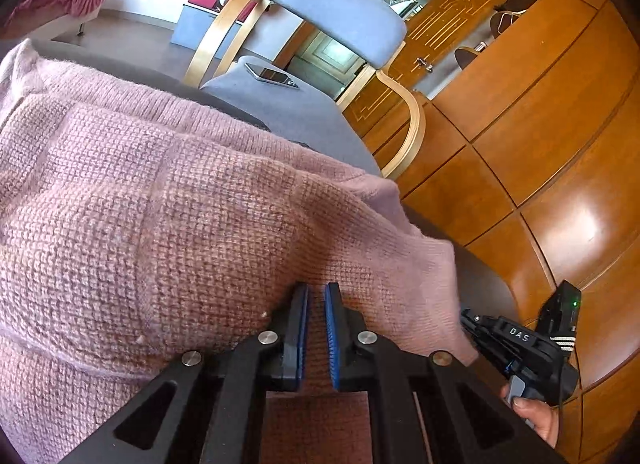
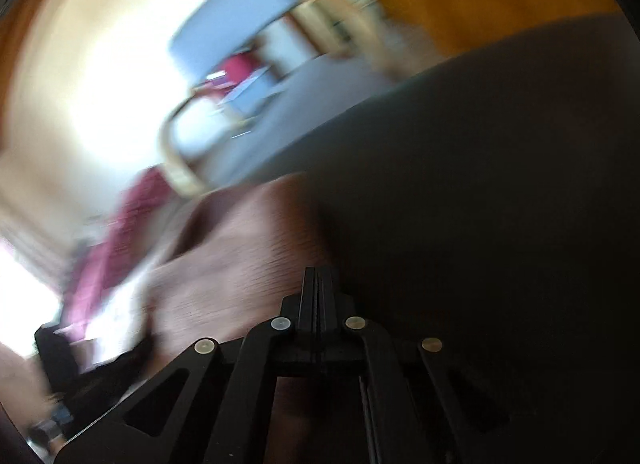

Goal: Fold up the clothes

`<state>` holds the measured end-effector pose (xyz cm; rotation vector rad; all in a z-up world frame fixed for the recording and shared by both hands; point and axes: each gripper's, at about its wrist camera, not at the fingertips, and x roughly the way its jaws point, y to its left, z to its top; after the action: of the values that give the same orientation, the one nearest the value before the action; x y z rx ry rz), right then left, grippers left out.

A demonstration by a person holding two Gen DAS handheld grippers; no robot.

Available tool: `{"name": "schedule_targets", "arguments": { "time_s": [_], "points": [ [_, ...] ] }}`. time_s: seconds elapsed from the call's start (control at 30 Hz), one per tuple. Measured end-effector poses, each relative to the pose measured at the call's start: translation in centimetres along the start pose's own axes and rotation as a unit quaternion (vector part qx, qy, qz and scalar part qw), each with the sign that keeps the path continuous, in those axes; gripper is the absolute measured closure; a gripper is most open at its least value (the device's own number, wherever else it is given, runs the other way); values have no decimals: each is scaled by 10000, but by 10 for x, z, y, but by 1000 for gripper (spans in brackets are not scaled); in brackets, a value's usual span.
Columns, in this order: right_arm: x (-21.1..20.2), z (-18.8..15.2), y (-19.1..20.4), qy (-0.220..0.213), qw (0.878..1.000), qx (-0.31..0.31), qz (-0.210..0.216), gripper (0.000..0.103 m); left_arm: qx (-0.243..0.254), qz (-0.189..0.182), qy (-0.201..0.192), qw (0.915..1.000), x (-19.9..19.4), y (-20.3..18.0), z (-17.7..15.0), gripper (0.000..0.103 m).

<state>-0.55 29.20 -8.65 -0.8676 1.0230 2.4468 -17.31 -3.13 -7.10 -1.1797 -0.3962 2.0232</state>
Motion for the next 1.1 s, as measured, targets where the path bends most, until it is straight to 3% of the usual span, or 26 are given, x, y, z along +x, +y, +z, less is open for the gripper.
{"name": "schedule_targets", "arguments": {
  "time_s": [0.07,0.13,0.23,0.37,0.4,0.43,0.5,0.8,0.87,0.97,1.1],
  "points": [
    [-14,4,-2,-201,9956,327,859,97,-25,-17,-1,10000,0,1,0,95],
    [-21,5,8,-197,9781,421,2029,97,-29,-18,-4,10000,-1,1,-1,95],
    [-10,0,38,333,9676,-192,2495,97,-38,-23,-1,10000,-2,2,-1,95],
    [28,-19,58,1286,9638,-709,2224,96,-42,-31,3,10000,-1,2,-1,95],
    [36,-21,55,1385,9660,-711,2066,103,-42,-32,5,10000,-1,2,-1,95],
    [38,-18,50,1383,9668,-610,2062,103,-42,-33,7,10000,-1,2,-1,95],
    [37,-10,39,1267,9693,-397,2069,103,-36,-35,10,10000,-1,2,-2,95],
    [20,6,20,681,9876,-240,1391,103,-27,-42,11,10000,0,1,-3,95],
    [20,9,11,630,9863,86,1523,103,-23,-36,8,10000,0,1,-4,95],
    [17,8,14,599,9871,53,1487,103,0,-11,-5,10000,0,-1,-5,95],
    [-10,18,25,-38,9881,-170,1531,99,14,20,-15,10000,0,-2,-5,95]
  ]
}}
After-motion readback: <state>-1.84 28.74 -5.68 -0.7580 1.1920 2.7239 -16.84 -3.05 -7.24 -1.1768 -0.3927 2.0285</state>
